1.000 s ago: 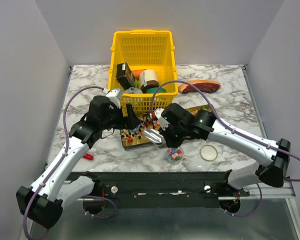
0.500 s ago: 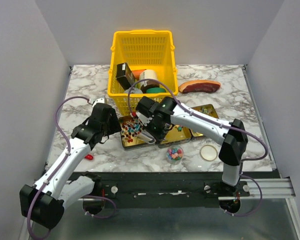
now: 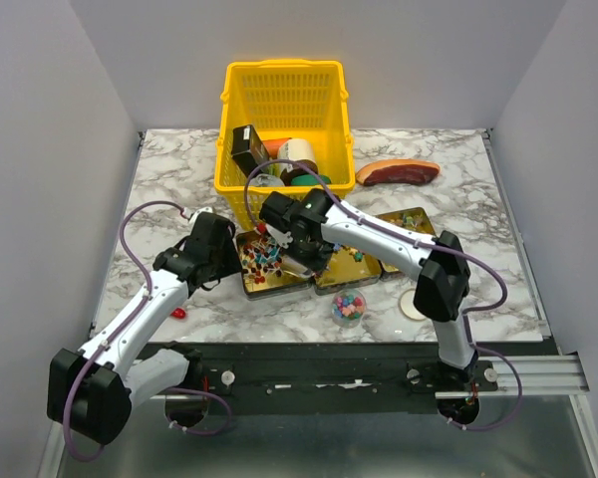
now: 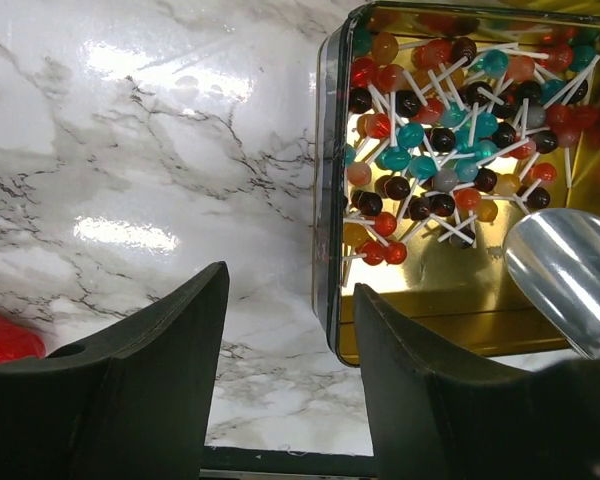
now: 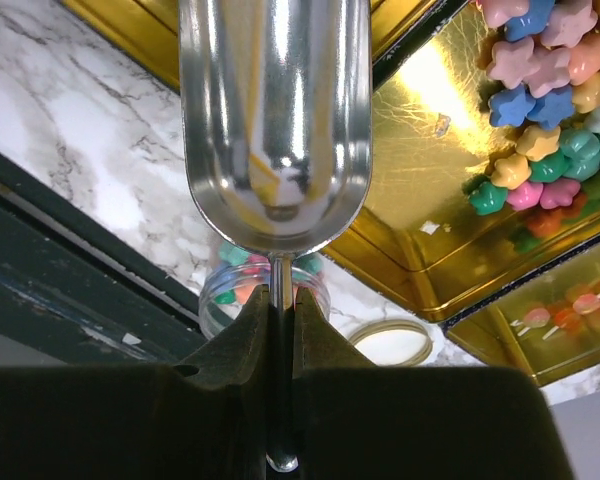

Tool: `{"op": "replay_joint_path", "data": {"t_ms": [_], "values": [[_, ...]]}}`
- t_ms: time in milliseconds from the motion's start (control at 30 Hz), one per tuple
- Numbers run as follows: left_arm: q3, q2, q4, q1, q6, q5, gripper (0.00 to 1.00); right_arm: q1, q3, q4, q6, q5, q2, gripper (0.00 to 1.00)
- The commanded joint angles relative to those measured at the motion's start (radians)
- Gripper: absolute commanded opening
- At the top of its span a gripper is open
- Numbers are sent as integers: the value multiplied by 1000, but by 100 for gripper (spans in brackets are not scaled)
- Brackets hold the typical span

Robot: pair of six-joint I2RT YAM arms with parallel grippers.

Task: Pack the candies
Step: Scoop the fake candies from the storage box.

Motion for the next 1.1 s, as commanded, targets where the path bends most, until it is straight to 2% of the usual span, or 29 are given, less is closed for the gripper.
{"op": "replay_joint_path", "data": {"t_ms": [0, 200, 500, 733, 1067], "values": [[-8, -5, 26, 8, -18, -23, 63, -2, 34, -35, -26, 89, 74, 1], [-7, -5, 28, 13, -15, -22, 63, -2, 51, -23, -37, 160, 120, 1], [-11, -3, 25, 22, -13, -22, 61, 4, 97, 26, -74, 175, 168, 1], [-4, -41, 12, 33, -13, -32, 59, 7, 114, 123, -92, 106, 194, 1], [-2, -46, -3, 49, -19, -43, 57, 7, -13, 314, -141, 4, 141, 1]]}}
